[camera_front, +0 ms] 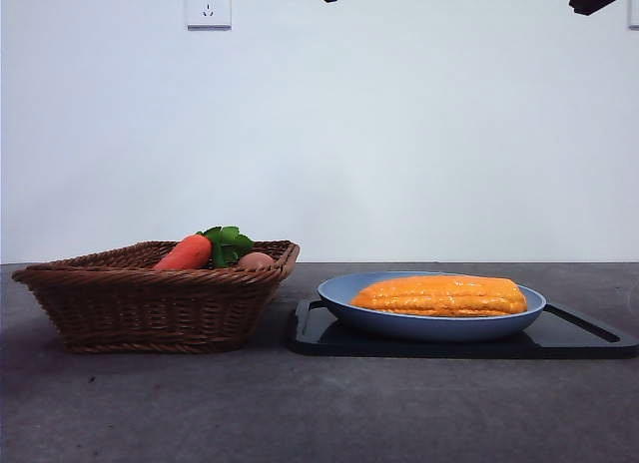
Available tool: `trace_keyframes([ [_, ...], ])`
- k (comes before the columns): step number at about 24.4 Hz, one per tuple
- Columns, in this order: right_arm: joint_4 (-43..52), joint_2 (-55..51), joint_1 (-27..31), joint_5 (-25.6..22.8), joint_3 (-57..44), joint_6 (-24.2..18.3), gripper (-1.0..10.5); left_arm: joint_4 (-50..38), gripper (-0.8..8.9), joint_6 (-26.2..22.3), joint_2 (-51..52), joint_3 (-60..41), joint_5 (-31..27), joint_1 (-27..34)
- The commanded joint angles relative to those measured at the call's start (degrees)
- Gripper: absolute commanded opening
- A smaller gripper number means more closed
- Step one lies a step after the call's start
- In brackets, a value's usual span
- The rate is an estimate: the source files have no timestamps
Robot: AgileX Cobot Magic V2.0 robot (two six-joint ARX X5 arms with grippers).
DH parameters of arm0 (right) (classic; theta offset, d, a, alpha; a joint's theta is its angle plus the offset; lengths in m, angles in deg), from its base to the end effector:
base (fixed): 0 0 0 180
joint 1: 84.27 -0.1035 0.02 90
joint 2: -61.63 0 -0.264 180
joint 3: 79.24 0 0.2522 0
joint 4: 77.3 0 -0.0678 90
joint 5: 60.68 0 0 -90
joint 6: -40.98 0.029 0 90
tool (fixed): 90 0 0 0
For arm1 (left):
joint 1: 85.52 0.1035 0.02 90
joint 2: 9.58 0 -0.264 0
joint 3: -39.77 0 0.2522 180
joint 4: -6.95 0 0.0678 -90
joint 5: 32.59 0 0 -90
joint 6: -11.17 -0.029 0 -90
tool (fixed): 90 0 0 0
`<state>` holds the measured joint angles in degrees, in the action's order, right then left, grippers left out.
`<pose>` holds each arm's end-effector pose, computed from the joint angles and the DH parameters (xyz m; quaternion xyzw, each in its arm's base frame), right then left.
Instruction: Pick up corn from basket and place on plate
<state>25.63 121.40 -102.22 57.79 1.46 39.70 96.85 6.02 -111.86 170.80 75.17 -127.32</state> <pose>0.1619 0.0670 0.3442 0.0341 0.4647 0.3530 0.8114 0.2500 -0.2354 0.3992 0.1394 0.4778 -0.4495 0.7418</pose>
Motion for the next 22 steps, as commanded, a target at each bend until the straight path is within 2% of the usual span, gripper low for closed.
trace_keyframes([
  [1, 0.68, 0.42, -0.09, -0.04, 1.09, -0.70, 0.0, -2.69, 0.08, -0.20, -1.01, 1.62, -0.02, -0.52],
  [15, 0.74, 0.42, 0.20, -0.02, 1.09, -0.70, 0.0, -23.37, 0.08, -1.09, -0.63, 1.62, -0.07, -0.11],
  [16, 0.72, 0.42, 0.20, -0.02, 1.09, -0.70, 0.0, -24.26, 0.08, -2.64, -0.13, 1.62, -0.09, 0.44],
  [22, 0.70, 0.42, 0.20, -0.02, 1.09, -0.70, 0.0, -27.76, 0.08, -3.10, 5.44, 1.62, -0.09, 5.90],
])
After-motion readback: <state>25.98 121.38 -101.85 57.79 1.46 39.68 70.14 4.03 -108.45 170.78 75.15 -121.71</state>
